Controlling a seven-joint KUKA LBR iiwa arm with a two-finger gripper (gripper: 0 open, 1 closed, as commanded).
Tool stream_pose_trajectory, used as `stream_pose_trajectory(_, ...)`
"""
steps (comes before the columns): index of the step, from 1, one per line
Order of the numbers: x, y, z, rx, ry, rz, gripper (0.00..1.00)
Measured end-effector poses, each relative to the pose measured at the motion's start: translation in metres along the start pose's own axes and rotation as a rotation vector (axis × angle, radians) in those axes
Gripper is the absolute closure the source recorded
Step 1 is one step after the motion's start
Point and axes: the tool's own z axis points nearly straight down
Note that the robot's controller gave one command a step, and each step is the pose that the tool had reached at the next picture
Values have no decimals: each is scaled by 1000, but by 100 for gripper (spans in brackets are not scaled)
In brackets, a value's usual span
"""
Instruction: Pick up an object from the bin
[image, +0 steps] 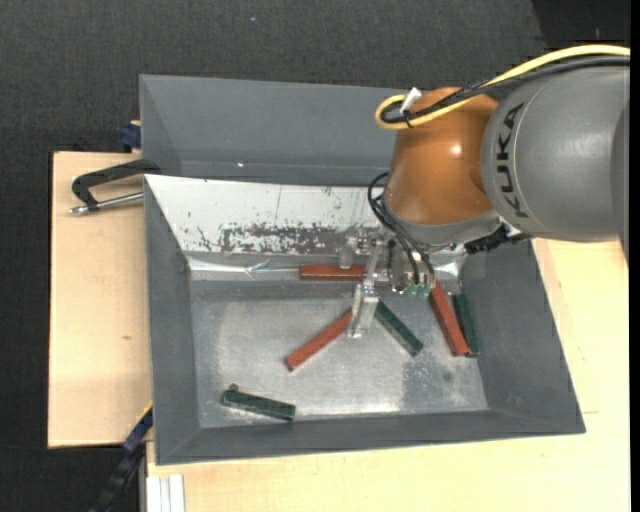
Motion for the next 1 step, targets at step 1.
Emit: stream_pose_trajectory(1,8,1,36,2,8,-43,0)
